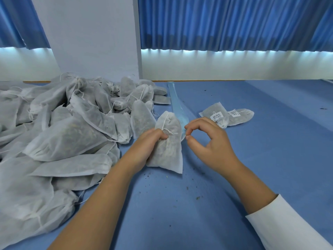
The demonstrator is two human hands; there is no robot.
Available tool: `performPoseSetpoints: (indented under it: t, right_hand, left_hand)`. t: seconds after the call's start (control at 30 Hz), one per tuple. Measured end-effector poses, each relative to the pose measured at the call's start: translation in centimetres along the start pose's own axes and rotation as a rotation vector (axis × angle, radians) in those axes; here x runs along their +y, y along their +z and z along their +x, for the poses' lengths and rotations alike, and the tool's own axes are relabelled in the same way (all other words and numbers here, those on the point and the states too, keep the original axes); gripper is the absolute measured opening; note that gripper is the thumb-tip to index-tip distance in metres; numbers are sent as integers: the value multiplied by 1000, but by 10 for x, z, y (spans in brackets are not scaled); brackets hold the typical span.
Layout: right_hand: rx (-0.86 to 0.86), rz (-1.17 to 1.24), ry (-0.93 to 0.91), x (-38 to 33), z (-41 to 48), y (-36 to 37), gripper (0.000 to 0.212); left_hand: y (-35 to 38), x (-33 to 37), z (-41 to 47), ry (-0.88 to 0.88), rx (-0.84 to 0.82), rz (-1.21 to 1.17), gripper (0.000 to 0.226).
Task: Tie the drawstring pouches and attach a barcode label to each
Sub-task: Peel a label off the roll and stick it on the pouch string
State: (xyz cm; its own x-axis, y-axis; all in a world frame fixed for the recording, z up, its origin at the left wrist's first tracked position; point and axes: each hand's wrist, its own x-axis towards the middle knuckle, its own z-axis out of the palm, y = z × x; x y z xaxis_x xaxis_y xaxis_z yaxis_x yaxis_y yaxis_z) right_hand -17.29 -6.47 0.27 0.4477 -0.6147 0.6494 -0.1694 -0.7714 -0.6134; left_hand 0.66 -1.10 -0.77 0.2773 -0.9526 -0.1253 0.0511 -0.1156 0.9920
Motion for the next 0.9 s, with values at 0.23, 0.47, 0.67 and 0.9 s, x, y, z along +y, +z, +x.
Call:
performPoseSetpoints:
  t: [0.23,0.47,0.67,0.9]
  right_hand:
    - [-7,65,35,0,0,1,10]
    - [23,77,118,1,2,1,25]
    - [91,215,227,-1,4,-2,30]
    - [156,357,320,0,9,-6,30]
  left_hand:
    - [-2,-3,2,-2,-15,-11,48]
    - [-3,-4,3,-14,-7,-13,43]
    - [-4,-2,2,-26,-2,4,27]
    - [-5,-2,2,-29,13,33,26]
